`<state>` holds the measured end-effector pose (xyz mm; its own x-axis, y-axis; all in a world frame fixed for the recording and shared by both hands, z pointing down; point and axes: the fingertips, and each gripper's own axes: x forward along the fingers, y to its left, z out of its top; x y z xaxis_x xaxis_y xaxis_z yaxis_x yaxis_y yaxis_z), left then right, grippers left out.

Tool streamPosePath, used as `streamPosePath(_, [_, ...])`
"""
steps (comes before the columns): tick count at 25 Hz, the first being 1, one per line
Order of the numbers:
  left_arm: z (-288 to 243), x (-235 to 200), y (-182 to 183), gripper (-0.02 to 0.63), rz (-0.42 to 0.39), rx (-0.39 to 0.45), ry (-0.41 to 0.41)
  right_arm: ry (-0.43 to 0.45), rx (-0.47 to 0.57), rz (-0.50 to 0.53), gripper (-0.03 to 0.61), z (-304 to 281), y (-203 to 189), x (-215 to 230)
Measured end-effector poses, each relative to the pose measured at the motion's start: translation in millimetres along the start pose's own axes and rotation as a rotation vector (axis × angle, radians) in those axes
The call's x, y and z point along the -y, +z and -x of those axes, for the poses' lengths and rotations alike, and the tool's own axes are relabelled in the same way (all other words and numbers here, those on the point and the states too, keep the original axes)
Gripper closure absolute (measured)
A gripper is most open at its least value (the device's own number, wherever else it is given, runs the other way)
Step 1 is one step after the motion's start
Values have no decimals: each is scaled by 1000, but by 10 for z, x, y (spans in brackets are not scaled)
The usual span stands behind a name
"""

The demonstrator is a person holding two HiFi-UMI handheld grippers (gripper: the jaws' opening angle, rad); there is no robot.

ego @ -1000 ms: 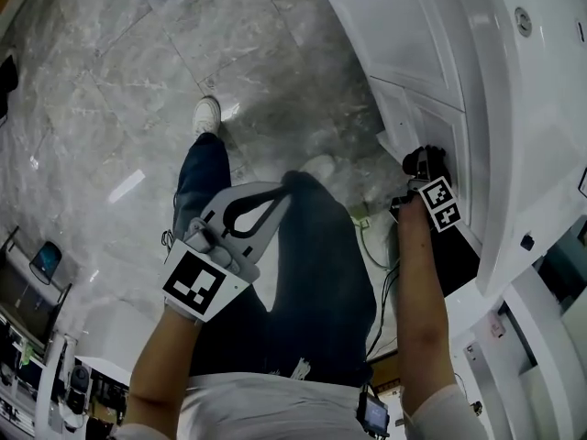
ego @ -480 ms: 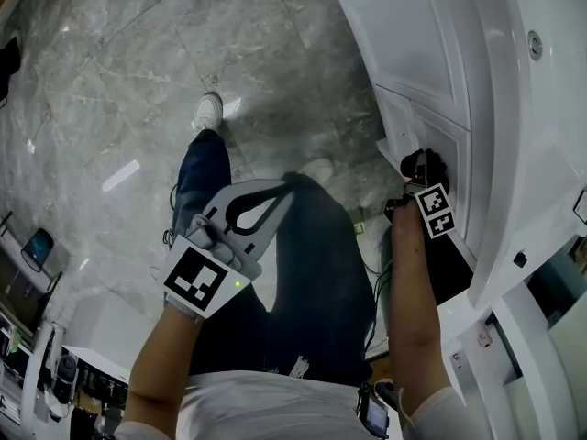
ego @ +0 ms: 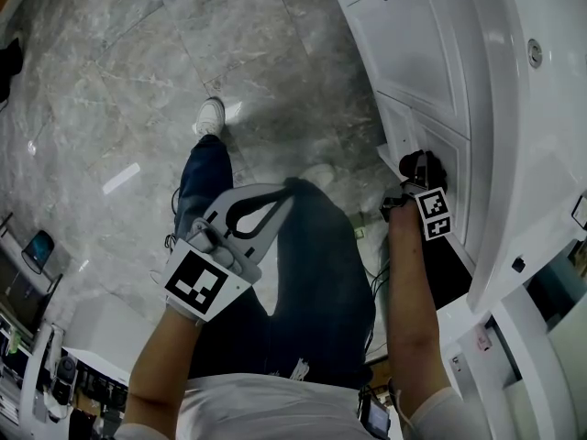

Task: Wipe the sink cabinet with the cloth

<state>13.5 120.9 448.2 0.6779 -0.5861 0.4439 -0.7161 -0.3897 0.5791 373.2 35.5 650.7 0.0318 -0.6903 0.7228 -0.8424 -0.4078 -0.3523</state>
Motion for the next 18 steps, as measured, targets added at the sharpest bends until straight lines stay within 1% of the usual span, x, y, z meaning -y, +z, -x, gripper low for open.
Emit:
streamPosePath(5, [13,9,-29,603,2,-4,-6,22,12,-43,489,-26,-22,-54])
streamPosePath(8, [22,11,-37,603,1,-7,-14,45,14,-86,488,-38,-40,-100])
streamPosePath(13, [81,-23,-17,603,1,-11,-23,107,4,-131,489,-18,-122,-291])
streamPosePath(16, [118,-39,-16,603,-6,-20,-33,170,-9,-121,489,9,-175,-514])
streamPosePath(18, [139,-59,-9,603,-11,-23,-40,195,-1,-134,489,34,-169,-636])
